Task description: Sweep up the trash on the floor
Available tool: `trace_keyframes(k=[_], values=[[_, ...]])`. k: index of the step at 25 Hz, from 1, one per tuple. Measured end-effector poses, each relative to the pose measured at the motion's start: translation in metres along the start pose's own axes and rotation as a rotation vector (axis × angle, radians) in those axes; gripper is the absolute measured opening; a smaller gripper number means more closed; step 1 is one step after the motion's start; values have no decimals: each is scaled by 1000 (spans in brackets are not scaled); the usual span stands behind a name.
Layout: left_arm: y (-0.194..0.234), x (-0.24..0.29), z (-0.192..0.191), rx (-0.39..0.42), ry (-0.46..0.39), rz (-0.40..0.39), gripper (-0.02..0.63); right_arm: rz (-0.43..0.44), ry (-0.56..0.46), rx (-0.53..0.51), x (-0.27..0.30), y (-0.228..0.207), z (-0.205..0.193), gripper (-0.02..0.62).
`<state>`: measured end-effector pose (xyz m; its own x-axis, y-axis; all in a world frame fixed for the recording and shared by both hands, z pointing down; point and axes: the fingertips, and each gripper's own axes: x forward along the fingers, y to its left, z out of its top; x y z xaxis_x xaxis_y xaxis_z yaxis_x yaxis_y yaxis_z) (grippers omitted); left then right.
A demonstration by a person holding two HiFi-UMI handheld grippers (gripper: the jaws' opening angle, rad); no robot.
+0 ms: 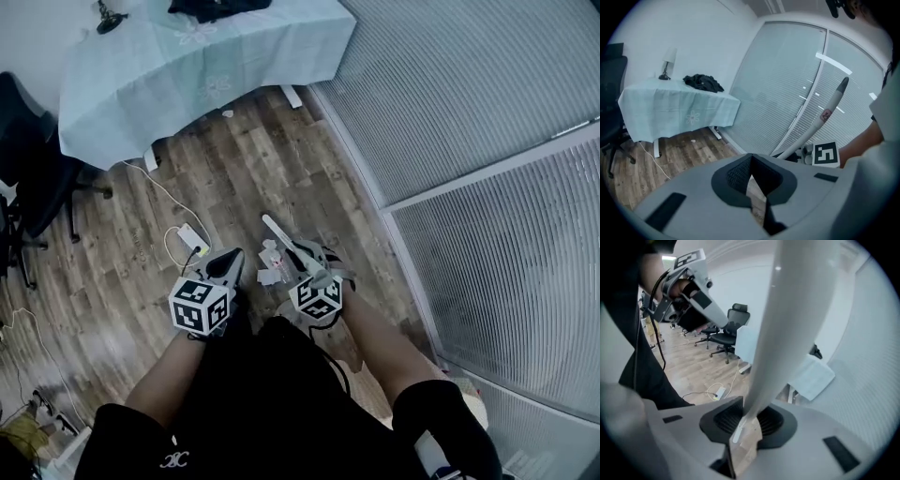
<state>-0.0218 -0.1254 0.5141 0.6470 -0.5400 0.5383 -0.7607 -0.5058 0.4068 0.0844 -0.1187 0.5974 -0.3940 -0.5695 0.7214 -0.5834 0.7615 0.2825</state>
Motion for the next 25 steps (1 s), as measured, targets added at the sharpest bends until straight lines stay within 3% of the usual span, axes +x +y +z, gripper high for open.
trace_keyframes(k=[5, 10, 13, 18, 25], values=[[-46, 7, 28, 61, -61, -49, -5, -127, -139, 87, -59, -38, 37, 95], [-101, 14, 65, 254, -142, -76, -5, -274, -253, 228, -131, -83, 55, 95], [-129, 21, 91, 313, -192, -92, -5, -363, -306, 359, -168, -115, 58, 95], [-168, 28, 115, 312, -253, -157, -5, -484, -345, 561, -216, -149, 39, 95], [-222, 12, 117, 410, -283, -225, -5, -569, -338, 651, -259, -152, 2, 95]])
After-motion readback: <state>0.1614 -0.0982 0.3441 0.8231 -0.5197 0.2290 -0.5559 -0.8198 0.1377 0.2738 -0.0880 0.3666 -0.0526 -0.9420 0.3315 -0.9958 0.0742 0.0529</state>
